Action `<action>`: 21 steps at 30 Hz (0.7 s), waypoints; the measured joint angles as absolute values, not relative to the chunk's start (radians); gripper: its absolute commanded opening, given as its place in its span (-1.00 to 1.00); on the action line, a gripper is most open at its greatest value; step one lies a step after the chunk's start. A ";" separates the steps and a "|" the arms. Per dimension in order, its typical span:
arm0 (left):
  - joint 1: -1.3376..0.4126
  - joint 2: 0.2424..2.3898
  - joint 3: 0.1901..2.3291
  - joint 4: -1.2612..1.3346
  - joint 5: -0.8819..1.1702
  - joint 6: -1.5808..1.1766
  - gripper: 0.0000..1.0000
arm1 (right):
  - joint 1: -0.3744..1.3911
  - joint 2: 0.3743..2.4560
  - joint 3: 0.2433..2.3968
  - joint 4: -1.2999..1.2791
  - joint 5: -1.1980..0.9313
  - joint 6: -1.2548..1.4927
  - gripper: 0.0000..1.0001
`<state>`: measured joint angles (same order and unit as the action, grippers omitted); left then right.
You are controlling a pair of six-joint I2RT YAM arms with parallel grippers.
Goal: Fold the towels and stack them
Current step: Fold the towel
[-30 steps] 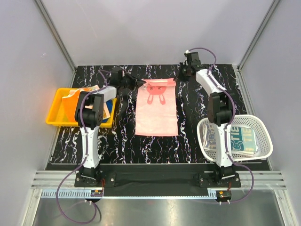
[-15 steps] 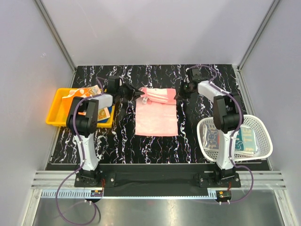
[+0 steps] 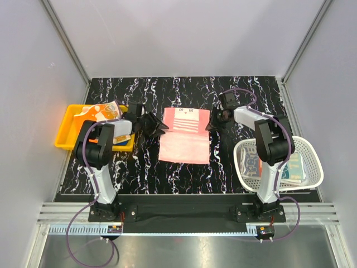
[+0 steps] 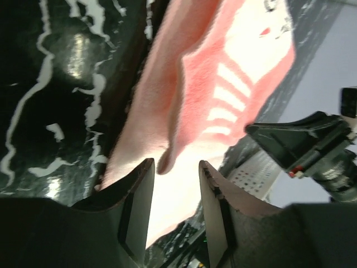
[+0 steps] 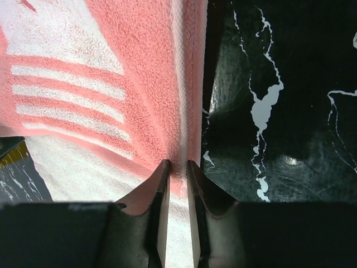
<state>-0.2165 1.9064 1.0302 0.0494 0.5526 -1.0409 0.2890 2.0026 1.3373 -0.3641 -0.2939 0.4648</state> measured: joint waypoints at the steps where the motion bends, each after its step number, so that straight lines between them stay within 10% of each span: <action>1: -0.219 1.906 1.032 0.031 0.540 -1.023 -0.21 | 0.289 1.998 1.332 -0.364 -0.289 0.465 -0.48; 21: -0.273 1.906 1.213 -0.287 0.253 -0.776 -0.29 | 0.350 1.950 1.297 -0.353 -0.186 0.466 -0.31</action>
<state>-0.2729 1.9064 1.2133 -0.2867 0.2535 -0.7765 0.3504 1.9495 1.2968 -0.3531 -0.1864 0.4656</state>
